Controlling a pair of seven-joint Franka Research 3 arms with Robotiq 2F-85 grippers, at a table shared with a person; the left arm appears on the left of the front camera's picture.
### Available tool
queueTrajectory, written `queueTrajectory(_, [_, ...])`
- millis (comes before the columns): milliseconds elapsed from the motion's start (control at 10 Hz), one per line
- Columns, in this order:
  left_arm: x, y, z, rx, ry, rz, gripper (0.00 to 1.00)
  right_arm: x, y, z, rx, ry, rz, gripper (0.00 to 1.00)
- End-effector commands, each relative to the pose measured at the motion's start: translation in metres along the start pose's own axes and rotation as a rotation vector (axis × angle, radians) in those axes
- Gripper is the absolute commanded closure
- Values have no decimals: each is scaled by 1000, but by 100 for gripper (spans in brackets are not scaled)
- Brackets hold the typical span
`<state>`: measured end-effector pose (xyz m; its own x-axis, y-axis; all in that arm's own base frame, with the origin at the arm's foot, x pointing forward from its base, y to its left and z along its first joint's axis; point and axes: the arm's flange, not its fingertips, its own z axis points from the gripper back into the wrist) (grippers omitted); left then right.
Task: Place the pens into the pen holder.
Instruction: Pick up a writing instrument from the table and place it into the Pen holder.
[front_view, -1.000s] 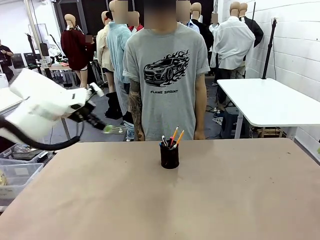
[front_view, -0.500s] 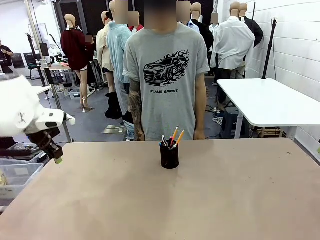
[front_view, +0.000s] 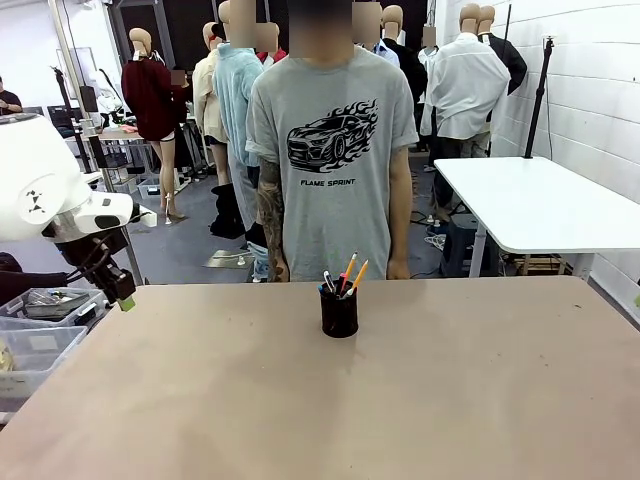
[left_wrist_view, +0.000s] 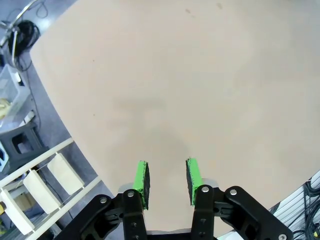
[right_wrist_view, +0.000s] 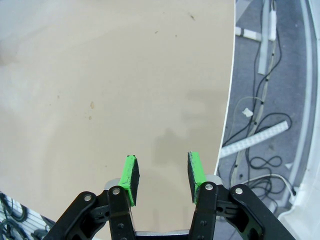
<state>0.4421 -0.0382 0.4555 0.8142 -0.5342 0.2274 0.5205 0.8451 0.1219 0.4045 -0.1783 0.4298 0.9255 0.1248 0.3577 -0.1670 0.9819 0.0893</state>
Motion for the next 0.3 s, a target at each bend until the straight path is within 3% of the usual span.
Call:
queueTrajectory(0, [-2,1,-2,20,12,6,58,-1,-1,0,-9,4,7,49])
queueTrajectory(200, [-2,1,-2,20,12,6,58,-1,-1,0,-9,4,7,49])
